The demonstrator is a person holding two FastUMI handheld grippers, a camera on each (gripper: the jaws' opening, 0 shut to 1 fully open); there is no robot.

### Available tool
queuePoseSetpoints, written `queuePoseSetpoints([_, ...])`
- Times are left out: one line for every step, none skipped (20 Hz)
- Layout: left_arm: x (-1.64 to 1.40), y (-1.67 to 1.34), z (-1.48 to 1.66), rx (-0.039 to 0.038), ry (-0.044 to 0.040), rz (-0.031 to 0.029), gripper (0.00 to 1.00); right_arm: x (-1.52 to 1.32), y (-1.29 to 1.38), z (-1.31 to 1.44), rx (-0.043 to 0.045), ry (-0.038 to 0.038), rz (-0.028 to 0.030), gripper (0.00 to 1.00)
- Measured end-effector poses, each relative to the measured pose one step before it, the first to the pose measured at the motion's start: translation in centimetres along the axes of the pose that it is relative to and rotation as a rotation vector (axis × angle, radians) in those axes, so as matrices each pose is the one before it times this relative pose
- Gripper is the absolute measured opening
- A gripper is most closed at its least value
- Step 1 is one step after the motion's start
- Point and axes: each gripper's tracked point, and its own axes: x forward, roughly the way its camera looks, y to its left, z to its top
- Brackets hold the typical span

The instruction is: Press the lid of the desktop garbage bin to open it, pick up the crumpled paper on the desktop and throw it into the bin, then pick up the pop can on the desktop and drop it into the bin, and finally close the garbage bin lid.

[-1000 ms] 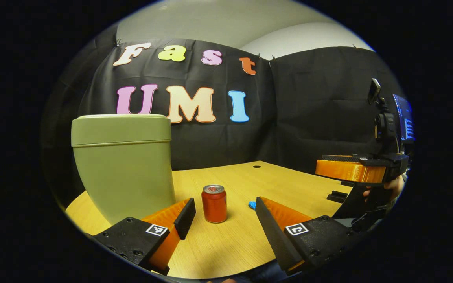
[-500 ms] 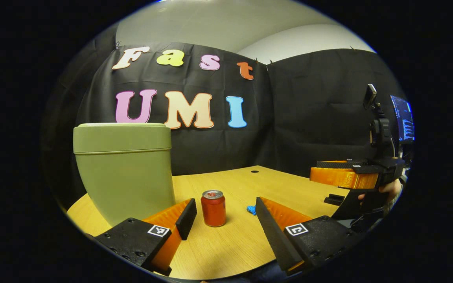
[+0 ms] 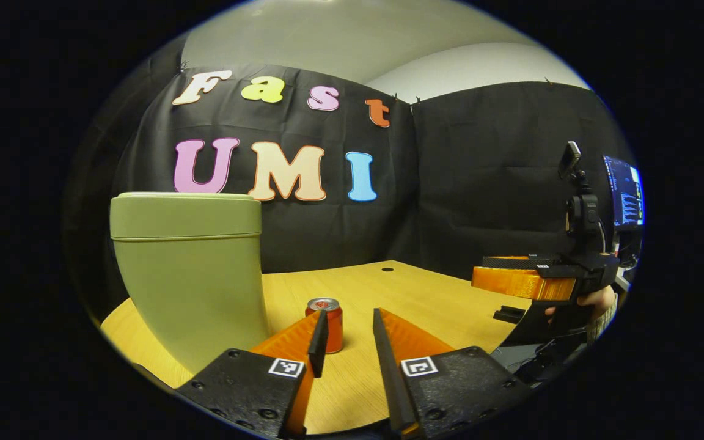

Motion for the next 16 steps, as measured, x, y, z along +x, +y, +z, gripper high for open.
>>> queuePoseSetpoints([0.044, -0.124, 0.006, 0.00202, 0.00101, -0.00579, 0.34, -0.042, -0.046, 0.006, -0.00119, 0.00056, -0.00116, 0.97])
queuePoseSetpoints([-0.008, -0.04, 0.063, 0.00116, -0.00118, -0.00247, 0.29, 0.007, -0.102, 0.036, -0.00063, 0.00012, -0.00264, 0.97])
queuePoseSetpoints([-0.015, -0.005, -0.008, -0.00175, 0.00154, -0.00461, 0.23, -0.026, -0.089, -0.014, 0.00084, -0.00092, -0.00113, 0.94])
queuePoseSetpoints([0.037, -0.105, -0.181, -0.00175, 0.00587, -0.00368, 0.18, -0.06, 0.039, 0.002, 0.00266, -0.00127, 0.00192, 0.97])
queuePoseSetpoints([-0.067, -0.096, -0.254, -0.00305, 0.00811, -0.0019, 0.11, 0.021, 0.035, 0.04, 0.0024, -0.00205, 0.00212, 0.97])
queuePoseSetpoints([-0.008, 0.085, -0.238, -0.00487, 0.00865, 0.0022, 0.08, 0.034, -0.02, 0.087, 0.00155, -0.00094, -0.00023, 0.94])
queuePoseSetpoints([0.001, 0.228, 0.028, -0.00818, -0.00016, 0.00606, 0.02, 0.027, 0.017, -0.062, -0.00039, 0.00238, 0.00012, 0.97])
queuePoseSetpoints([0.021, 0.25, -0.036, -0.00885, 0.00115, 0.00461, 0.0, 0.07, -0.005, -0.085, -0.00167, 0.00465, -0.00062, 0.97])
queuePoseSetpoints([-0.076, 0.082, -0.205, -0.01115, 0.00783, -0.00296, 0.0, -0.023, -0.059, -0.076, -0.00229, 0.00091, -0.00216, 0.97])
queuePoseSetpoints([-0.204, -0.416, -0.272, -0.01171, 0.00634, -0.01811, 0.0, -0.007, 0.012, 0.071, -0.00131, -0.00193, 0.00035, 0.97])
queuePoseSetpoints([-0.003, -0.628, 0.3, -0.01251, -0.00314, -0.02256, 0.0, -0.002, 0.096, -0.066, 0.00011, -0.00024, 0.00276, 0.97])
queuePoseSetpoints([-0.267, -0.473, 0.267, -0.01225, -0.00697, -0.02608, 0.0, 0.025, 0.104, -0.066, 0.00072, 0.00219, 0.00278, 0.97])
queuePoseSetpoints([-0.437, -0.5, 0.377, -0.00927, -0.00701, -0.02066, 0.0, 0.082, 0.096, -0.209, 0.00004, 0.00473, 0.00237, 0.97])
queuePoseSetpoints([-0.227, -0.183, 0.876, 0.00577, -0.01917, -0.01074, 0.0, 0.073, -0.018, -0.108, 0.00114, 0.00506, 0.00078, 0.97])
queuePoseSetpoints([-0.381, 0.108, 1.289, 0.02033, -0.02449, 0.0063, 0.0, 0.023, 0.042, -0.127, 0.00092, 0.00408, 0.00353, 0.97])
queuePoseSetpoints([-0.507, 0.586, 1.286, 0.03057, -0.01756, 0.01718, 0.0, 0.043, 0.115, 0.071, 0.00078, 0.00011, 0.0043, 0.97])
